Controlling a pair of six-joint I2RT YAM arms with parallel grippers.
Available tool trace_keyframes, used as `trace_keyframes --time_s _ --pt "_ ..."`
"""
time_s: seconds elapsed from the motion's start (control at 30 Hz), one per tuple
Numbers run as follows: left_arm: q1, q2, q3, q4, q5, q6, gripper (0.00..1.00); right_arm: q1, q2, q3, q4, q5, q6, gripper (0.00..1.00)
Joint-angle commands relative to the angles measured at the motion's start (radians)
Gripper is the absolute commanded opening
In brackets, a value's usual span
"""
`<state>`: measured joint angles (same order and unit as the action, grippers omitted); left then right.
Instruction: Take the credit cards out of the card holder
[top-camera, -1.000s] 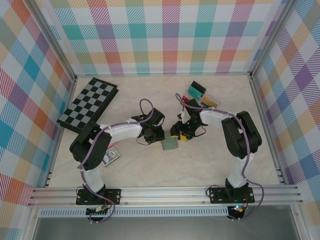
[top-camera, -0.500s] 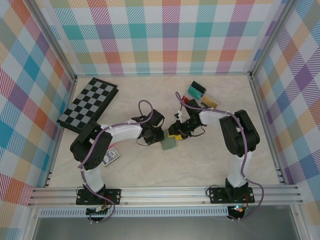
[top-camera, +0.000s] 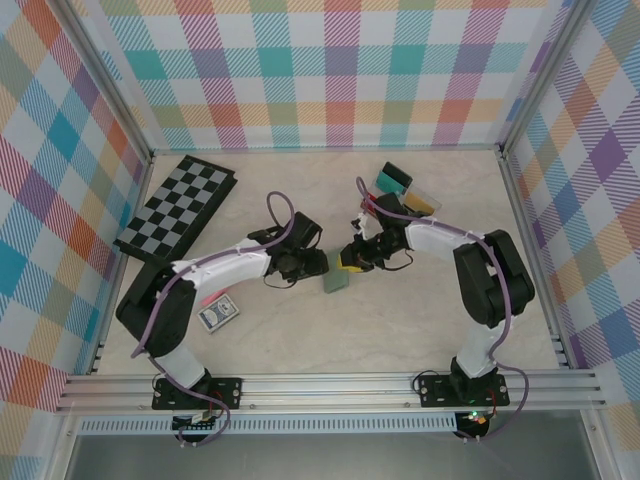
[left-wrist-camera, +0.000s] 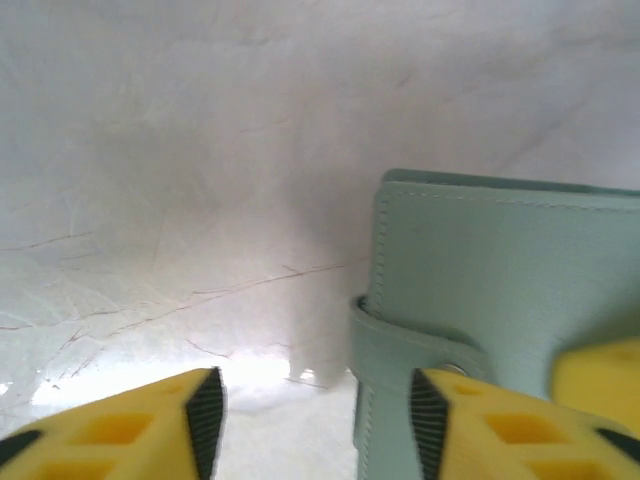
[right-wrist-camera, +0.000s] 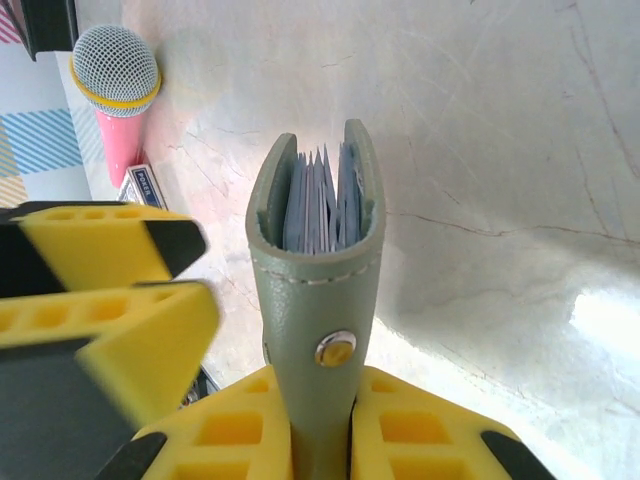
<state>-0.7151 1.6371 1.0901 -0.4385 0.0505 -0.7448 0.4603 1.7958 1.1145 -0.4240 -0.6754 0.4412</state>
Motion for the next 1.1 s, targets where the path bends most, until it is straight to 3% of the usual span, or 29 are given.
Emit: trace_keyframes --time_s 0.0,0.2,0.57,0.73,1.07 --pt "0.006 -0.052 -0.009 0.0 0.034 0.037 0.64 0.012 -0.034 0.024 -0.042 0.028 0.036 0.1" --pt "0.005 -0.028 0.005 -0.006 0.087 0.047 0.65 0.02 -0.046 0.034 -0.047 0.028 0.054 0.09" --pt "0.005 0.048 0.026 0.033 0.17 0.043 0.57 0.035 -0.024 0.062 -0.056 0.007 0.057 0.04" --pt "0.005 0.077 0.051 -0.001 0.126 0.051 0.57 0.04 -0.013 0.067 -0.058 0.005 0.054 0.04" --pt "0.006 0.083 0.06 -0.099 -0.038 0.04 0.37 0.04 -0.004 0.077 -0.106 0.05 0.028 0.02"
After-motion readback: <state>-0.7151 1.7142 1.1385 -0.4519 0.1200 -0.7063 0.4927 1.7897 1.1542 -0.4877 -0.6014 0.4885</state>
